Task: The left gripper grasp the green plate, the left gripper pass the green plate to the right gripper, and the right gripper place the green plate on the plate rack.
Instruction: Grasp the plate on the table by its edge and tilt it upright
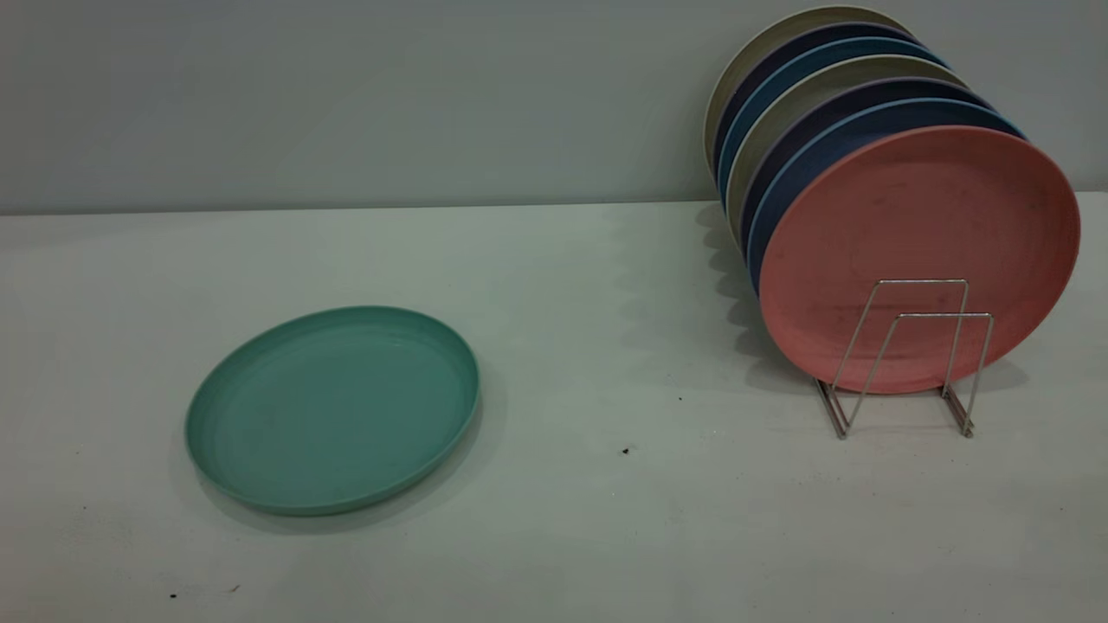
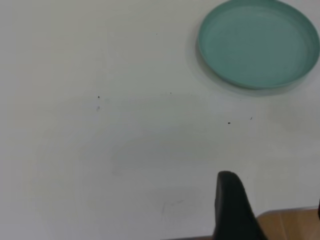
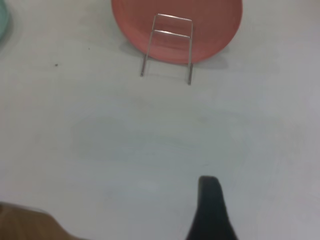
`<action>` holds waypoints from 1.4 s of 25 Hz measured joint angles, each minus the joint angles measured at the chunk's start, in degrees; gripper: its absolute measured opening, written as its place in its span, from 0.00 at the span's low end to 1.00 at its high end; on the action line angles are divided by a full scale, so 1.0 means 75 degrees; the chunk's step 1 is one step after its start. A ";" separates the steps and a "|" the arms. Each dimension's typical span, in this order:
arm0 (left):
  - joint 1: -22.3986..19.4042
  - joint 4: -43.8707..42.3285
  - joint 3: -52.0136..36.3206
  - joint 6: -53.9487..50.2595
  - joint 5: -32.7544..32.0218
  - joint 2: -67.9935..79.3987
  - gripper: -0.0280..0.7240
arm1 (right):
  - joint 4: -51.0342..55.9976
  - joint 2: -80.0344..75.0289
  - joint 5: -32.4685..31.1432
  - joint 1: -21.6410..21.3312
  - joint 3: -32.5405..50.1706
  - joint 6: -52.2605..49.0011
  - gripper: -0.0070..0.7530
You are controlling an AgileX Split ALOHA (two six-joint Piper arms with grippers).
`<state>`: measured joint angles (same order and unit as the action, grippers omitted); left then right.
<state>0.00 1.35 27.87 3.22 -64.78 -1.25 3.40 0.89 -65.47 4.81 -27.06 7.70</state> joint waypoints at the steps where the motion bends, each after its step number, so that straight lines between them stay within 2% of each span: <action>1: 0.0000 0.0057 0.0016 0.0000 0.0034 0.0000 0.63 | 0.0000 0.0000 0.0024 0.0000 -0.0018 0.0000 0.75; 6: 0.0000 0.0730 0.0134 -0.0008 0.0481 0.0172 0.63 | 0.0072 -0.0029 0.0352 0.0000 -0.0128 0.0043 0.75; 12: 0.0000 0.1094 0.0137 0.0014 0.0759 0.1707 0.63 | 0.0715 -0.1031 0.1108 0.0000 -0.0171 0.0508 0.75; 23: 0.0000 0.1775 0.0137 0.0773 0.2722 0.5629 0.63 | 0.2479 -0.4152 0.2985 0.0000 -0.0171 0.2517 0.75; 30: 0.0000 0.3254 0.0137 0.1870 0.4222 0.8297 0.63 | 0.4462 -0.5958 0.3829 0.0000 -0.0171 0.4464 0.75; 35: 0.0000 0.4859 0.0143 0.3183 0.5144 0.9913 0.63 | 0.5582 -0.7081 0.4337 0.0000 -0.0171 0.5700 0.75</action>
<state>0.00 37.79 28.94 27.10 -26.20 73.09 45.26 -52.22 -32.94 4.81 -28.35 50.45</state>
